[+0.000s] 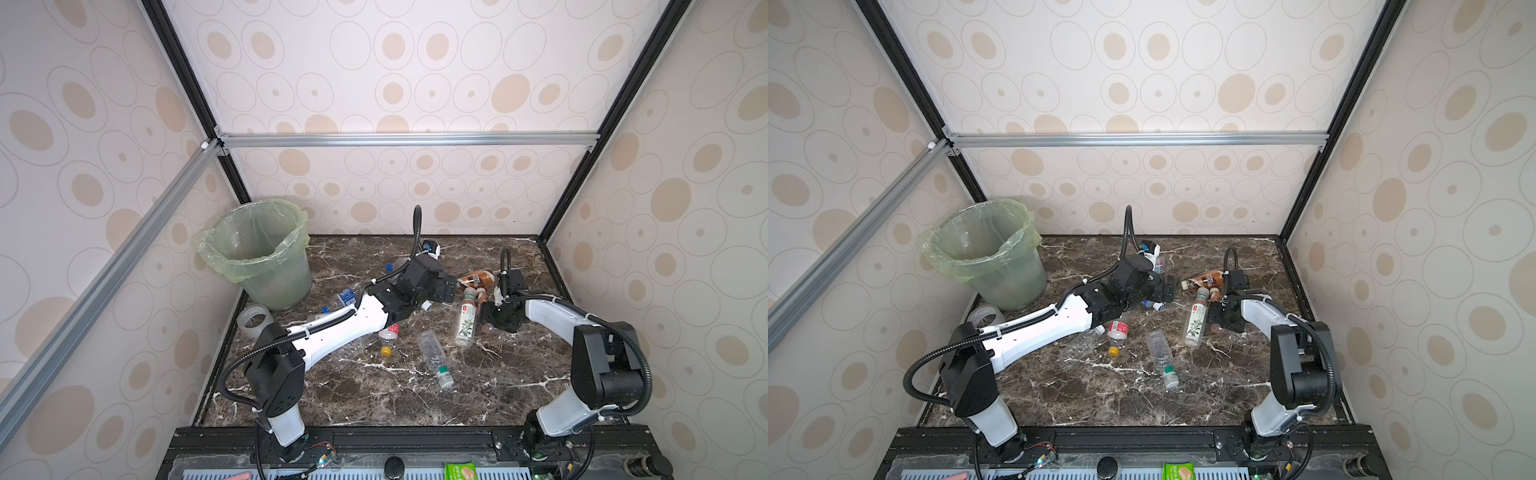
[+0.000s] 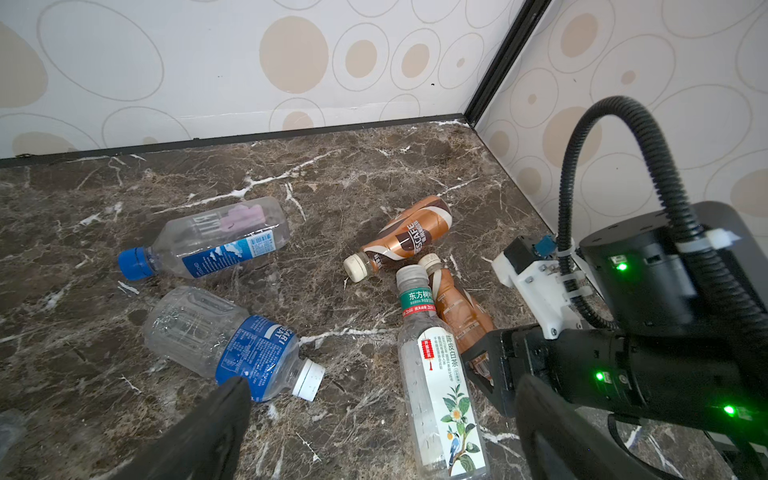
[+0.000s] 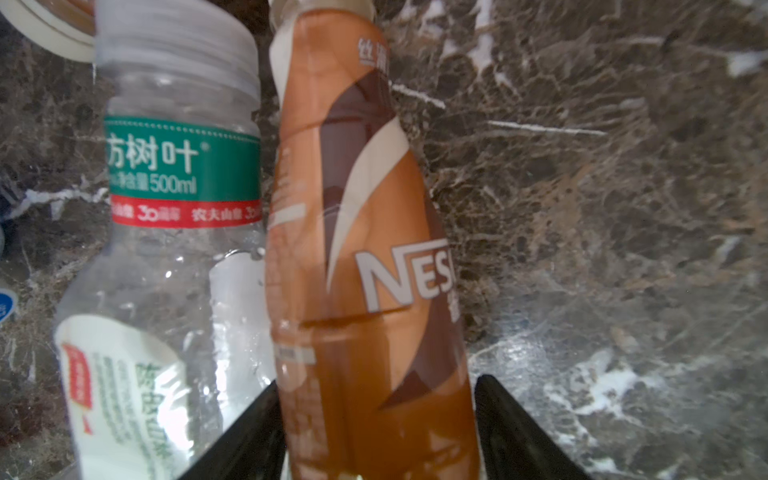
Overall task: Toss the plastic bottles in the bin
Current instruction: 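Grasp the brown Nescafe bottle with the right gripper while the left arm advances, then lift the Nescafe bottle with the right gripper while the left gripper grasps its cap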
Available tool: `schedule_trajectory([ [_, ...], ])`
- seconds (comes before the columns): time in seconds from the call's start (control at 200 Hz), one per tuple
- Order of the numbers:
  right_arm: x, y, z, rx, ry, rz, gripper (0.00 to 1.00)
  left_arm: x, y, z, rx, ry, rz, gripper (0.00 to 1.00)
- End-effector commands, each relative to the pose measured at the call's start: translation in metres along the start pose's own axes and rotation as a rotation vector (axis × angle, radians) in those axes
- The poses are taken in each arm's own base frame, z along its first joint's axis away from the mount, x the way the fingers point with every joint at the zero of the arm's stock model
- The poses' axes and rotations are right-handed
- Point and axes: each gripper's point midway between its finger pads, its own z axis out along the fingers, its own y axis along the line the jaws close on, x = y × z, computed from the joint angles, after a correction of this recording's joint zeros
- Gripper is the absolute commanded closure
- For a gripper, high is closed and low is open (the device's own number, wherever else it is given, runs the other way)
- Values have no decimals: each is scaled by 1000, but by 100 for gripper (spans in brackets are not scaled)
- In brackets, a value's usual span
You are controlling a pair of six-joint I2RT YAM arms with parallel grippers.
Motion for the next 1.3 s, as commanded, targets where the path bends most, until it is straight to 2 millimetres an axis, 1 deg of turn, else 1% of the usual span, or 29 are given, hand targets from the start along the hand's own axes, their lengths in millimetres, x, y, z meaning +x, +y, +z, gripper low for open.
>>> schedule_trajectory([
  [0.0, -3, 3, 1, -15, 8, -2, 35, 1, -1, 3, -1, -4, -30, 1],
  [0.06, -3, 3, -1, -13, 3, -2, 39, 3, -1, 4, -1, 0, -34, 1],
  [0.215, -2, 3, -11, -20, -10, 6, 40, 5, -4, 5, 19, 10, -40, 1],
  [0.265, -2, 5, -16, -32, -20, 8, 39, 4, -6, 5, 31, 13, -36, 1],
  [0.335, -1, 6, -24, -39, -32, 12, 40, 1, -5, 4, 27, 18, -42, 1],
  [0.455, -3, 7, -41, -46, -63, 11, 41, -10, -1, 1, 60, 18, -97, 1],
  [0.585, -11, 16, -70, -82, -120, 5, 42, -21, 7, -3, 102, 16, -164, 1],
  [0.71, -22, 39, -100, -185, -187, -20, 42, -27, 15, 1, 167, 42, -236, 1],
  [0.745, -26, 45, -109, -204, -207, -29, 42, -28, 15, 2, 189, 55, -254, 1],
  [0.815, -30, 60, -124, -239, -239, -60, 42, -31, 20, 6, 217, 76, -305, 1],
  [0.955, -32, 101, -150, -316, -291, -157, 43, -45, 25, 6, 309, 58, -414, 1],
  [0.99, -30, 112, -155, -339, -305, -185, 43, -49, 26, 6, 322, 53, -430, 1],
  [1.02, -32, 117, -159, -350, -323, -194, 43, -50, 25, 8, 330, 57, -444, 1],
  [1.03, -29, 124, -160, -363, -322, -216, 43, -52, 26, 8, 334, 55, -448, 1],
  [1.05, -27, 131, -163, -376, -327, -231, 43, -54, 24, 8, 345, 55, -455, 1],
  [1.15, -20, 158, -172, -438, -341, -291, 43, -60, 22, 13, 386, 64, -507, 1],
  [1.295, -8, 184, -177, -474, -340, -354, 43, -71, 24, 14, 414, 36, -548, 1],
])
